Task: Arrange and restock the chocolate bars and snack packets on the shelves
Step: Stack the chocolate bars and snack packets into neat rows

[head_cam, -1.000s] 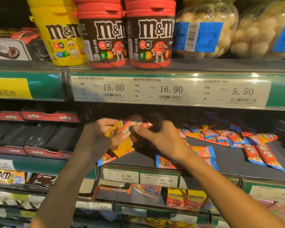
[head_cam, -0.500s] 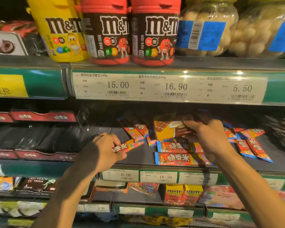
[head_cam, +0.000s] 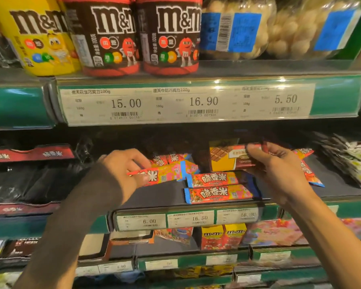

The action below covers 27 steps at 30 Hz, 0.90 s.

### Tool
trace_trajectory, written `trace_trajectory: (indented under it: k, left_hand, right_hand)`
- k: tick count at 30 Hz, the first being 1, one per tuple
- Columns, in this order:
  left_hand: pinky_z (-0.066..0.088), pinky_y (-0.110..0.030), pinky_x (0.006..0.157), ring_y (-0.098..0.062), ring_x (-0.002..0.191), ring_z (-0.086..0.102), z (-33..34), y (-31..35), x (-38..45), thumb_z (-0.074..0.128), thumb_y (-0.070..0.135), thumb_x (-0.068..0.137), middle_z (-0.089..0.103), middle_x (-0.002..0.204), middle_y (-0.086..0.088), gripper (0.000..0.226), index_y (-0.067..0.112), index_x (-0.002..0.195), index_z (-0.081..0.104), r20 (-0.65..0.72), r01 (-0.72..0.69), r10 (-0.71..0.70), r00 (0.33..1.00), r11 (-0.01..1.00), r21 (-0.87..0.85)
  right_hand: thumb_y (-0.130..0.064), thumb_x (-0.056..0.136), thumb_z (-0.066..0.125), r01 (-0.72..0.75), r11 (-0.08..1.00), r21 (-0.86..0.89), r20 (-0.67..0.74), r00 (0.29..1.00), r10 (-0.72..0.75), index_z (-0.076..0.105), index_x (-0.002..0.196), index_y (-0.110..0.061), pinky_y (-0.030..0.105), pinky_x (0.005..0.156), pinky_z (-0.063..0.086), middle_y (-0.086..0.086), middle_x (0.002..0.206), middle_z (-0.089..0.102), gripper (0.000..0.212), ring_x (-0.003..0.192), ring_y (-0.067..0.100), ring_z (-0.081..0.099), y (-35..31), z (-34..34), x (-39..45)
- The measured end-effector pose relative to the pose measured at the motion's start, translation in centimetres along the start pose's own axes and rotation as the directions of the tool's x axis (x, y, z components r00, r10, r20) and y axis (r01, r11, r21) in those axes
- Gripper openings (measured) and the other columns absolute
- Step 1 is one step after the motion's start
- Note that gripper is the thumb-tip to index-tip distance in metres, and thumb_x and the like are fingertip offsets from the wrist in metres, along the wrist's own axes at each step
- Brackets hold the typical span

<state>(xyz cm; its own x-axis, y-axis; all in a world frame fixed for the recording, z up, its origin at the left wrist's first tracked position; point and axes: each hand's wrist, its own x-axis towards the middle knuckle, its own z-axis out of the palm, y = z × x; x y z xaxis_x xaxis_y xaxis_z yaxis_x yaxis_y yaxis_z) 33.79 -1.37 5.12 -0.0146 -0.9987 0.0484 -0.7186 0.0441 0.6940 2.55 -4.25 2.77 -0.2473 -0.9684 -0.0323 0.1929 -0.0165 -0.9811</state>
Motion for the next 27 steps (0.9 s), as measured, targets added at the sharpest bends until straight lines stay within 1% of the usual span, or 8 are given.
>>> trace_trajectory:
  k: [3, 6, 11, 15, 18, 21, 24, 27]
  left_hand:
    - [0.049, -0.012, 0.066, -0.001, 0.074, 0.063, 2.3, 3.4, 0.6, 0.07, 0.012, 0.088, 0.071, 0.082, 0.007, 0.017, 0.028, 0.09, 0.07, 0.089, -0.083, 0.093, 0.992, 0.991, -0.103]
    - [0.044, -0.011, 0.059, 0.003, 0.069, 0.063, 5.7, 5.5, 1.6, 0.066, 0.012, 0.091, 0.067, 0.07, 0.015, 0.016, 0.027, 0.092, 0.072, 0.169, -0.138, 0.159, 0.973, 0.981, -0.134]
    - [0.04, -0.001, 0.063, 0.017, 0.077, 0.058, 9.7, 7.0, 2.7, 0.064, 0.012, 0.092, 0.063, 0.08, 0.023, 0.019, 0.029, 0.093, 0.074, 0.183, -0.222, 0.238, 0.954, 0.97, -0.103]
    - [0.046, -0.02, 0.084, 0.003, 0.09, 0.055, 11.8, 6.3, 3.3, 0.066, 0.022, 0.091, 0.06, 0.091, 0.021, 0.024, 0.045, 0.084, 0.066, 0.077, -0.259, 0.257, 0.963, 0.966, 0.024]
    - [0.031, -0.022, 0.099, -0.001, 0.105, 0.039, 12.2, 6.4, 3.1, 0.063, 0.027, 0.093, 0.053, 0.102, 0.02, 0.015, 0.039, 0.1, 0.069, 0.034, -0.319, 0.319, 0.947, 0.929, 0.187]
    - [0.022, -0.021, 0.099, -0.006, 0.112, 0.041, 12.3, 6.3, 2.8, 0.065, 0.029, 0.091, 0.051, 0.105, 0.021, 0.016, 0.037, 0.105, 0.069, 0.009, -0.353, 0.366, 0.931, 0.891, 0.287]
    - [0.031, -0.032, 0.098, -0.012, 0.107, 0.048, 13.5, 7.0, 1.7, 0.064, 0.031, 0.09, 0.057, 0.108, 0.017, 0.016, 0.034, 0.105, 0.069, -0.058, -0.395, 0.442, 0.895, 0.846, 0.359]
    - [0.031, -0.03, 0.093, -0.011, 0.103, 0.051, 16.6, 9.7, -0.3, 0.053, 0.041, 0.086, 0.058, 0.108, 0.016, 0.023, 0.032, 0.102, 0.067, -0.064, -0.486, 0.538, 0.841, 0.801, 0.349]
  right_hand:
    - [-0.013, 0.093, 0.064, 0.017, 1.0, 0.0, -0.042, 0.999, -0.017, 0.068, 0.097, 0.003, 0.037, 0.077, 0.061, 0.016, 0.092, 0.074, 0.018, 0.085, 0.026, 0.071, -0.2, -1.5, -0.1]
    - [-0.013, 0.096, 0.06, 0.02, 0.999, 0.029, -0.095, 0.995, -0.017, 0.07, 0.094, -0.003, 0.03, 0.069, 0.06, 0.013, 0.092, 0.075, 0.015, 0.086, 0.023, 0.072, -0.3, -3.3, -0.1]
    - [-0.016, 0.099, 0.057, 0.012, 0.998, 0.066, -0.191, 0.981, 0.001, 0.069, 0.106, -0.003, 0.04, 0.088, 0.056, 0.013, 0.102, 0.075, 0.019, 0.101, 0.027, 0.071, 0.2, -6.0, -0.5]
    - [-0.016, 0.099, 0.056, 0.03, 0.999, 0.043, -0.221, 0.975, -0.02, 0.069, 0.108, -0.005, 0.037, 0.084, 0.055, 0.012, 0.101, 0.075, 0.019, 0.099, 0.026, 0.071, 0.2, -7.0, -0.7]
    - [-0.015, 0.099, 0.058, 0.043, 0.999, 0.021, -0.231, 0.972, -0.037, 0.069, 0.107, -0.005, 0.036, 0.082, 0.056, 0.011, 0.099, 0.076, 0.018, 0.097, 0.026, 0.072, 0.4, -7.3, -0.6]
    - [-0.014, 0.097, 0.06, 0.058, 0.998, 0.016, -0.238, 0.97, -0.052, 0.069, 0.106, -0.005, 0.035, 0.08, 0.058, 0.011, 0.098, 0.076, 0.015, 0.096, 0.026, 0.072, 0.3, -7.6, -0.6]
    - [-0.013, 0.096, 0.062, 0.1, 0.995, 0.002, -0.223, 0.97, -0.098, 0.068, 0.107, -0.007, 0.029, 0.073, 0.059, 0.009, 0.096, 0.076, 0.014, 0.093, 0.023, 0.073, -0.1, -8.3, -0.9]
    - [-0.013, 0.094, 0.064, 0.174, 0.985, -0.023, -0.211, 0.962, -0.175, 0.067, 0.106, -0.009, 0.027, 0.064, 0.058, 0.009, 0.094, 0.076, 0.013, 0.089, 0.024, 0.074, -0.8, -10.0, -1.4]
